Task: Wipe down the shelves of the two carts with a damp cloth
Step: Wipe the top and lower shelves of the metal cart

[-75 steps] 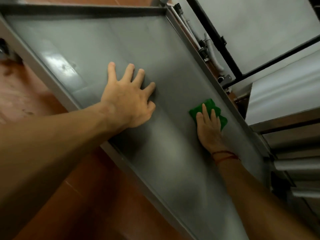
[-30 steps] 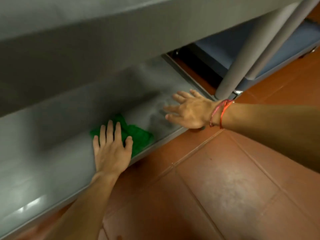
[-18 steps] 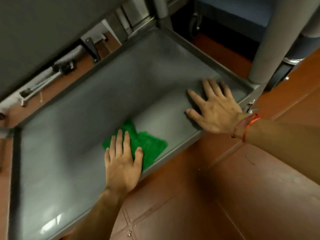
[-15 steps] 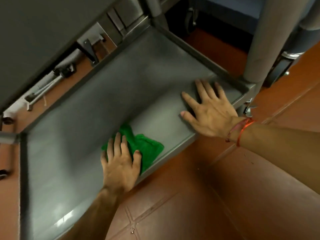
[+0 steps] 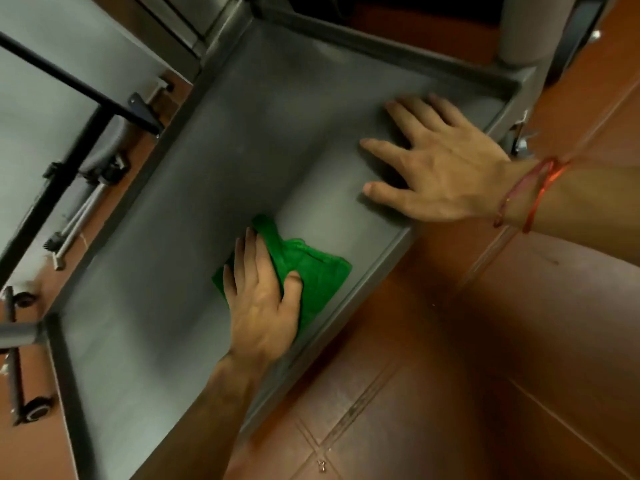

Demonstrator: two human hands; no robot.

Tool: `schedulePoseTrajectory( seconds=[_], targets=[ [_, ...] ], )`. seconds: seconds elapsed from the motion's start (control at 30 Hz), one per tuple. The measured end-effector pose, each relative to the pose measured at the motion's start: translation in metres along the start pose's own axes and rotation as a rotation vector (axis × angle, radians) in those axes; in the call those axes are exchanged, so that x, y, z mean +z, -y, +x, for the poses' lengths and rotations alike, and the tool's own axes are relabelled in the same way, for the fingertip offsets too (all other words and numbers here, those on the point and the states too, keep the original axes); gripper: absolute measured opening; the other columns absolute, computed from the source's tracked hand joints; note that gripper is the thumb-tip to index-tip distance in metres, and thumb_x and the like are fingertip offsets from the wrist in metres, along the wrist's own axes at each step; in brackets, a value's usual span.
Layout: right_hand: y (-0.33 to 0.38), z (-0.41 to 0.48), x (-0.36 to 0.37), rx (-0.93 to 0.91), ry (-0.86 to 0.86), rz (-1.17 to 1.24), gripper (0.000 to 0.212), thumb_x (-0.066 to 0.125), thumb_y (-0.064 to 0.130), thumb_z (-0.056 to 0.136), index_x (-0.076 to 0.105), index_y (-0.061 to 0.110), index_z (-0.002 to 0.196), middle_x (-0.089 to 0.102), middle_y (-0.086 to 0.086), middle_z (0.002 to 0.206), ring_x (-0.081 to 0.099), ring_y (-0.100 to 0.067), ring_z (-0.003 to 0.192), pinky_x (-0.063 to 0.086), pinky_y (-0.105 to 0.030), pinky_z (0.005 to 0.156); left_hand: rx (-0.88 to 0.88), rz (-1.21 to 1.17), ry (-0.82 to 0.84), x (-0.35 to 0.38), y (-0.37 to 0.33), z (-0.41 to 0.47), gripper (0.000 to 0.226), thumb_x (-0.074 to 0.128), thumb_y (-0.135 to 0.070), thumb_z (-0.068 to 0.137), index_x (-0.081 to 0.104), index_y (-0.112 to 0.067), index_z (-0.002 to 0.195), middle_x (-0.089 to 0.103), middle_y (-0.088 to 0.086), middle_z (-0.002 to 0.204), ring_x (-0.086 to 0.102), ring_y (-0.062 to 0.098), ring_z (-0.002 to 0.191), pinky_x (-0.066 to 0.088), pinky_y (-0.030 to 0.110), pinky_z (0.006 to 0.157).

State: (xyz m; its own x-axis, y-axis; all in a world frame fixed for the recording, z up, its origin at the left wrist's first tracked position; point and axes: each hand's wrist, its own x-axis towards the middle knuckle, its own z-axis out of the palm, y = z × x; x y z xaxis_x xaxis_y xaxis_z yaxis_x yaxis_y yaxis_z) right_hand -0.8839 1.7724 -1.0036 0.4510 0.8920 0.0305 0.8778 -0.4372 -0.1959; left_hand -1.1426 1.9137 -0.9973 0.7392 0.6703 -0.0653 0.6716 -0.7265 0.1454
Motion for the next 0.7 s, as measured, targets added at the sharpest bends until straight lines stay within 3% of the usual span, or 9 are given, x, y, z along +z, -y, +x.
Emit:
schedulePoseTrajectory(
  seconds=[0.1, 0.2, 0.37, 0.5, 0.6, 0.7],
  targets=[
    [0.017, -0.003, -0.001, 0.083, -0.042, 0.113, 0.082, 0.01, 0.074, 0.087, 0.038, 0.031, 0.151, 0.018, -0.025, 0.161, 0.011, -0.038, 0.151, 0.004, -0.051, 0.124, -0.061, 0.04, -0.095, 0.004, -0.008, -0.007, 0.076, 0.026, -0.048, 0.087, 0.024, -0.014, 0.156, 0.021, 0.008, 0.161, 0.016, 0.025, 0.147, 0.012, 0.056, 0.119],
    [0.034, -0.005, 0.013, 0.101, -0.106, 0.034, 0.079, 0.013, 0.074, 0.089, 0.041, 0.031, 0.149, 0.023, -0.026, 0.16, 0.016, -0.039, 0.15, 0.008, -0.053, 0.123, -0.071, -0.009, -0.17, 0.01, -0.018, -0.014, 0.071, 0.029, -0.045, 0.089, 0.032, -0.012, 0.152, 0.035, 0.011, 0.153, 0.027, 0.026, 0.14, 0.022, 0.057, 0.116],
    [0.035, -0.001, 0.02, 0.152, -0.139, -0.008, 0.083, 0.017, 0.078, 0.085, 0.04, 0.031, 0.15, 0.024, -0.027, 0.159, 0.018, -0.039, 0.15, 0.009, -0.053, 0.123, -0.08, 0.031, -0.047, 0.009, -0.013, -0.002, 0.083, 0.013, -0.054, 0.084, 0.007, -0.02, 0.159, 0.008, -0.005, 0.166, 0.002, 0.012, 0.151, 0.002, 0.049, 0.123],
    [0.038, -0.003, 0.021, 0.158, -0.137, -0.03, 0.086, 0.012, 0.079, 0.085, 0.035, 0.032, 0.153, 0.022, -0.027, 0.16, 0.015, -0.039, 0.151, 0.008, -0.053, 0.123, -0.127, 0.06, -0.035, 0.001, 0.015, 0.043, 0.09, 0.01, -0.062, 0.078, 0.01, -0.022, 0.158, 0.007, -0.007, 0.166, 0.004, 0.015, 0.152, 0.002, 0.048, 0.122],
    [0.038, -0.003, 0.02, 0.17, -0.134, -0.029, 0.085, 0.008, 0.078, 0.085, 0.032, 0.034, 0.153, 0.02, -0.026, 0.161, 0.013, -0.038, 0.151, 0.007, -0.053, 0.123, -0.259, 0.036, 0.016, -0.009, 0.044, 0.097, 0.071, 0.019, -0.055, 0.096, 0.004, -0.025, 0.159, 0.0, -0.007, 0.167, -0.002, 0.017, 0.153, 0.0, 0.052, 0.122],
    [0.037, -0.004, 0.019, 0.175, -0.131, -0.031, 0.082, 0.009, 0.077, 0.086, 0.032, 0.035, 0.153, 0.02, -0.024, 0.161, 0.013, -0.037, 0.151, 0.007, -0.052, 0.124, -0.316, 0.036, 0.028, -0.012, 0.053, 0.12, 0.065, 0.022, -0.05, 0.101, 0.002, -0.027, 0.159, -0.003, -0.007, 0.167, -0.004, 0.018, 0.153, -0.002, 0.055, 0.121]
  ],
)
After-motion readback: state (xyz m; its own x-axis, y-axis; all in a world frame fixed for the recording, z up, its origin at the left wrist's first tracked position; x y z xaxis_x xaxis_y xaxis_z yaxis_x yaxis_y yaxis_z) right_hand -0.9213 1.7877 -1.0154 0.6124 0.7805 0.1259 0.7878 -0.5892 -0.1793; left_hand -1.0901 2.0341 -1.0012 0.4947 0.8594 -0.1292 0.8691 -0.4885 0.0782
